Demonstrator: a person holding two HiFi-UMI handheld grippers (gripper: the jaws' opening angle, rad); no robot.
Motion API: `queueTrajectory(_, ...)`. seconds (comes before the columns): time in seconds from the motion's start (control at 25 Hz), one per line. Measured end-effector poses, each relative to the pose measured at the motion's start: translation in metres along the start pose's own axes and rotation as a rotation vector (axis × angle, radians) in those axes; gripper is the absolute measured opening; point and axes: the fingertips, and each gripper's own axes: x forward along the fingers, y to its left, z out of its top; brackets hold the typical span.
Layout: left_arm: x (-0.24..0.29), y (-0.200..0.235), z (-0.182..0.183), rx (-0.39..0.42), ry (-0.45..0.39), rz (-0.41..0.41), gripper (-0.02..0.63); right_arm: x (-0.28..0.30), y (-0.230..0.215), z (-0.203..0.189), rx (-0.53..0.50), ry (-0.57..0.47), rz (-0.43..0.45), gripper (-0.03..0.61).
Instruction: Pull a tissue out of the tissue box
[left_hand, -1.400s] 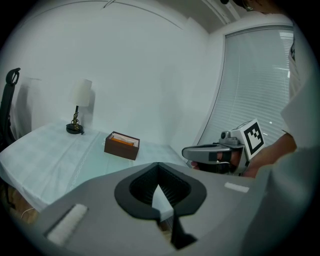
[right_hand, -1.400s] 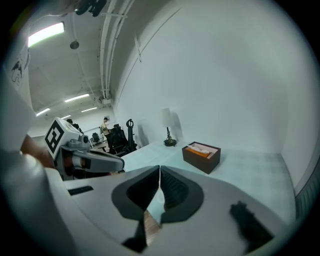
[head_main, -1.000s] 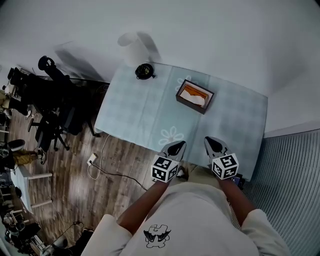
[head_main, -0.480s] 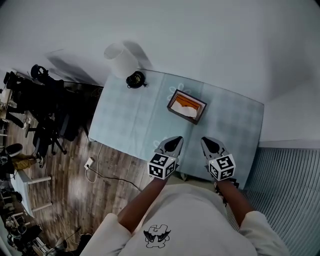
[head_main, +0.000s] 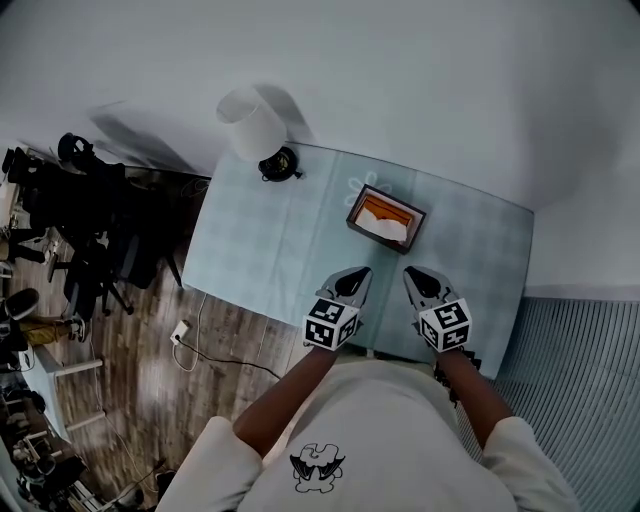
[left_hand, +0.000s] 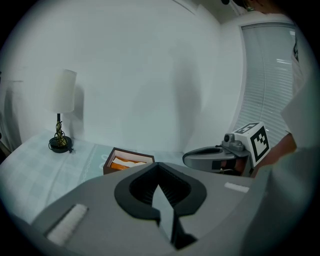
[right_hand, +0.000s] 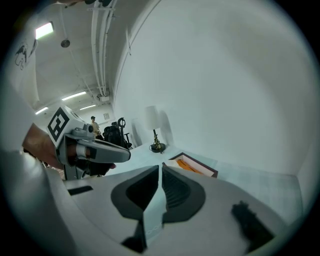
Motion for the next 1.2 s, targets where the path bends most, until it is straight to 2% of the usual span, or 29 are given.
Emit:
queueTrajectory(0.36,0.013,0.02,0.002,0.007,0.028,0.005,0.006,0.024,-0.004,0.002,-0.031,0.051,0.002,0.015)
queueTrajectory(0.52,0.029,0.035,-0.002,0.014,0.05,0.008,0.006,0.051,-0.015,-0.007,-0.065,0.112,0.004,0.089)
queueTrajectory(0.76,0.053,0.055,-0.012,-0.007,0.096,0.027,0.006,0.091,-0.03,-0.018,-0.184,0.203,-0.017,0.131)
queueTrajectory(1.0,0.074,0.074,-0.036,-0.02,0.166,0.062,0.006,0.126,-0.041,-0.042,-0.43,0.34,-0.043,0.151)
queueTrajectory(1.2,0.083,0.073,-0.039,-0.057,0.172,0.063,0.006,0.135,-0.045,-0.058,-0.464,0.392,-0.05,0.152)
